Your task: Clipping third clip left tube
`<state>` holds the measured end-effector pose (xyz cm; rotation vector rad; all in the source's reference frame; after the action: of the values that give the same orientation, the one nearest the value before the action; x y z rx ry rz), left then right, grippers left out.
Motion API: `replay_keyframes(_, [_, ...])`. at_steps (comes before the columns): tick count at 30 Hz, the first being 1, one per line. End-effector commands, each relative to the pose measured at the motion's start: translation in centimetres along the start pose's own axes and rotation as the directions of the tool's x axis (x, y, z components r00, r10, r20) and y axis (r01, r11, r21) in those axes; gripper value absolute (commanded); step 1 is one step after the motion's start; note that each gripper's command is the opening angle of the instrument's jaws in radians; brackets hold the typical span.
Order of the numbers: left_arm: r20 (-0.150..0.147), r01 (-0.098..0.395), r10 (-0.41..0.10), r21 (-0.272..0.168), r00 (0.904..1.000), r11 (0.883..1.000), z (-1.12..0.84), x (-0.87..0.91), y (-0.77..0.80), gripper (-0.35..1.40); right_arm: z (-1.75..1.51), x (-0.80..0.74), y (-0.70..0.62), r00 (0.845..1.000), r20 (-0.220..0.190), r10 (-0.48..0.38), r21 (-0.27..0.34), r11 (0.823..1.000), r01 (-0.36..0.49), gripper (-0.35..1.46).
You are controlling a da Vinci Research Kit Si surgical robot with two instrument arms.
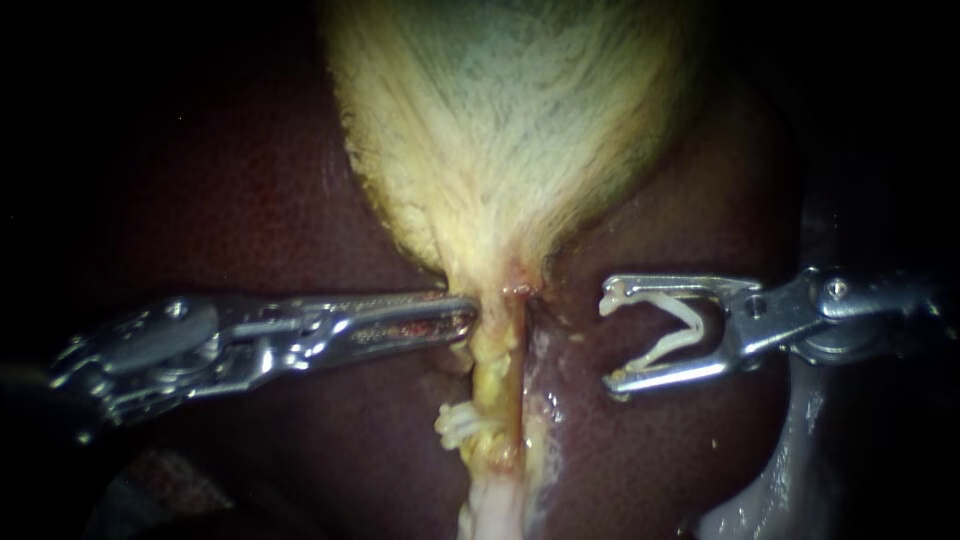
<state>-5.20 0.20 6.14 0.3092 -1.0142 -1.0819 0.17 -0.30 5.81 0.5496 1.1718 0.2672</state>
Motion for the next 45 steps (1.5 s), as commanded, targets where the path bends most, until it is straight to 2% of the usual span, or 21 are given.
replay_keyframes(1, [0.0, 0.0, 0.0, 0.001, 1.0, 1.0, -0.01, 0.0, 0.0, -0.35, 0.01, 0.0, -0.01, 1.0, 0.0, 0.0, -0.001, 1.0, 0.0, 0.6])
replay_keyframes(4, [-0.002, 0.0, 0.0, 0.004, 1.0, 1.0, -0.07, 0.0, 0.02, -0.35, 0.08, 0.01, -0.01, 1.0, 0.0, -0.006, 0.002, 1.0, 0.006, 0.6])
replay_keyframes(13, [-0.002, -0.003, 0.003, 0.003, 1.0, 1.0, -0.34, 0.0, 0.19, -0.35, 0.64, -0.06, -0.04, 0.996, 0.0, 0.094, 0.017, 0.995, -0.094, 0.6])
replay_keyframes(17, [-0.001, -0.003, 0.003, -0.003, 1.0, 1.0, -0.47, 0.0, 0.24, -0.35, 0.96, -0.16, -0.04, 0.992, 0.003, 0.124, 0.024, 0.992, -0.124, 0.6])
replay_keyframes(24, [0.0, -0.002, 0.002, -0.006, 1.0, 1.0, -0.52, -0.01, 0.2, -0.35, 1.34, -0.39, 0.0, 0.988, 0.008, 0.154, 0.031, 0.988, -0.154, 0.6])
replay_keyframes(34, [0.001, -0.001, 0.001, -0.01, 1.0, 1.0, -0.58, -0.02, 0.08, -0.35, 1.47, -0.71, 0.17, 0.987, 0.01, 0.163, 0.022, 0.986, -0.163, 0.6])
replay_keyframes(45, [-0.001, 0.005, -0.005, -0.008, 1.0, 1.0, -0.66, -0.13, 0.03, -0.35, 1.53, -0.89, 0.23, 0.986, 0.012, 0.165, 0.019, 0.986, -0.166, 0.6])
